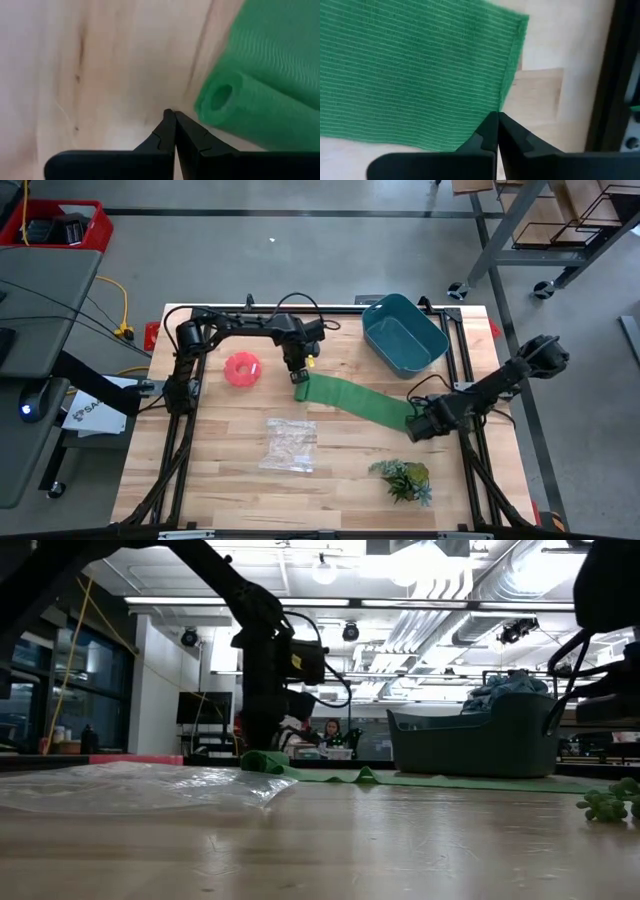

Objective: Roll bandage
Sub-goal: Roll the green bandage

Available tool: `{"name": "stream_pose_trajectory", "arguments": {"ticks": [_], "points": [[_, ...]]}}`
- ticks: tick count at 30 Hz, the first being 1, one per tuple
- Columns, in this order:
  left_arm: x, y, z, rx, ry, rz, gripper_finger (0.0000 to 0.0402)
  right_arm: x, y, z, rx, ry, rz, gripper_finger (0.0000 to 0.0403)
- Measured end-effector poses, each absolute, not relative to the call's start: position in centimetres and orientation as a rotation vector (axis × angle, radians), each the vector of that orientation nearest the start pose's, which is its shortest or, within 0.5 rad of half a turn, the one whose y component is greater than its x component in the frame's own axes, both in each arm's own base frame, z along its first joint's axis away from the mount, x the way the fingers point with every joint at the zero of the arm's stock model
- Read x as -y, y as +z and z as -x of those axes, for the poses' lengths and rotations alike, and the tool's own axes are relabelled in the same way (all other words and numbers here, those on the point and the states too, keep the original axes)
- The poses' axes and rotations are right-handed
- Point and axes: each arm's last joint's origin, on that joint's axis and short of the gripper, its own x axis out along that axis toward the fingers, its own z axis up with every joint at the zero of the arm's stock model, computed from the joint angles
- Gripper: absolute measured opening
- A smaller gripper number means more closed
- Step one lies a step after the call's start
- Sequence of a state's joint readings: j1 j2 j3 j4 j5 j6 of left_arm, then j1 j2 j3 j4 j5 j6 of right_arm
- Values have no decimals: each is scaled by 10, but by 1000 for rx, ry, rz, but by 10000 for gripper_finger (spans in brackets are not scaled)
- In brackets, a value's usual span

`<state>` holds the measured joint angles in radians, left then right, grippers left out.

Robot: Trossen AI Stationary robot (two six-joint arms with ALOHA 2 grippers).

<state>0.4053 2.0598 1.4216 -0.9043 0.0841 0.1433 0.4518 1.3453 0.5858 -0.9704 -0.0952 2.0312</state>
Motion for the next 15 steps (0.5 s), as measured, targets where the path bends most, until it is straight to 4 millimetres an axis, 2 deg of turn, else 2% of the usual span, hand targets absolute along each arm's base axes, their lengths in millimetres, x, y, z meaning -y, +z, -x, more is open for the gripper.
{"name": "stream_pose_trajectory", "arguments": {"ticks": [4,8,12,15], "points": [[-144,143,-344,-1569,114,256,0,-71,142,-144,-1386,-1360,-1111,0],[-155,157,-333,-1551,158,278,0,-68,154,-141,-1388,-1317,-1122,0],[-172,178,-323,-1479,227,288,0,-66,162,-139,-1311,-1301,-1177,0],[-181,189,-321,-1381,229,302,0,-64,166,-141,-1174,-1286,-1217,0]]}}
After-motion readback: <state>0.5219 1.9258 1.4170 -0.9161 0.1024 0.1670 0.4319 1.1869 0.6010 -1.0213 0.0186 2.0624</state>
